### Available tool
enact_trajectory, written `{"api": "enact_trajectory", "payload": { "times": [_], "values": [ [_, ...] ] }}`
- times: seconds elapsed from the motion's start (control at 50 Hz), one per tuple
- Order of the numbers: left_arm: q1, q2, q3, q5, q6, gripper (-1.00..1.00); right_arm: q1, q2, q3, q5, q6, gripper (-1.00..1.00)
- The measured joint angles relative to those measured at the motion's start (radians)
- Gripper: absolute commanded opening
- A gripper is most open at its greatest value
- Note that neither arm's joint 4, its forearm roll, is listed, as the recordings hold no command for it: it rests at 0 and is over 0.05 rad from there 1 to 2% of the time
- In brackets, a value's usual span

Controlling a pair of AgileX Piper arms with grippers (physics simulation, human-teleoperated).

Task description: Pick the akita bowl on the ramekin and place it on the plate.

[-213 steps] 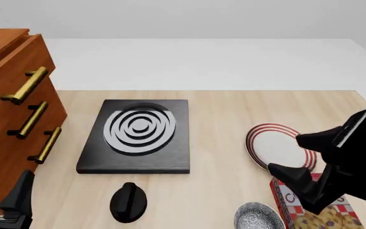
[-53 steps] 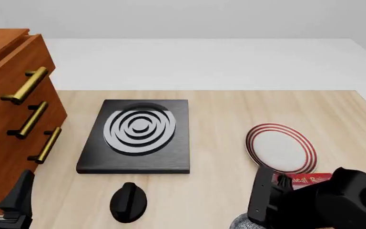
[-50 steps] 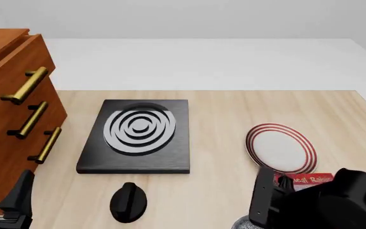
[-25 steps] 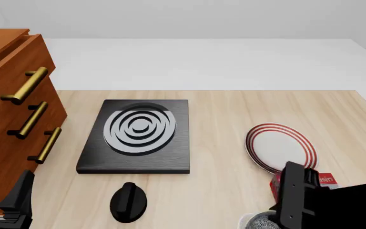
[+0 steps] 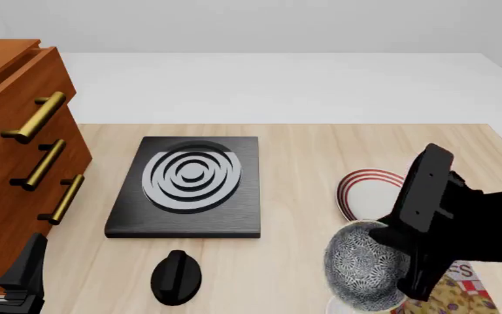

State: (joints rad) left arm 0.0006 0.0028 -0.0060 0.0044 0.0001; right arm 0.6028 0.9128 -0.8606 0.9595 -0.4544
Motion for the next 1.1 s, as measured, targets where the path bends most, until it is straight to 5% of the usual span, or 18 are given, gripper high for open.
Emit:
{"api": "enact_trajectory", "payload": {
  "times": [0.56,1.1],
  "values": [
    [0.0,0.0,0.0,0.0,0.0,1.0,-0.258,0.142,-0.124,-0.143,0.047,-1.0],
    [0.0,0.0,0.0,0.0,0.0,1.0,-0.476,0.297,-0.173,-0.201,-0.048,-1.0]
  ]
}}
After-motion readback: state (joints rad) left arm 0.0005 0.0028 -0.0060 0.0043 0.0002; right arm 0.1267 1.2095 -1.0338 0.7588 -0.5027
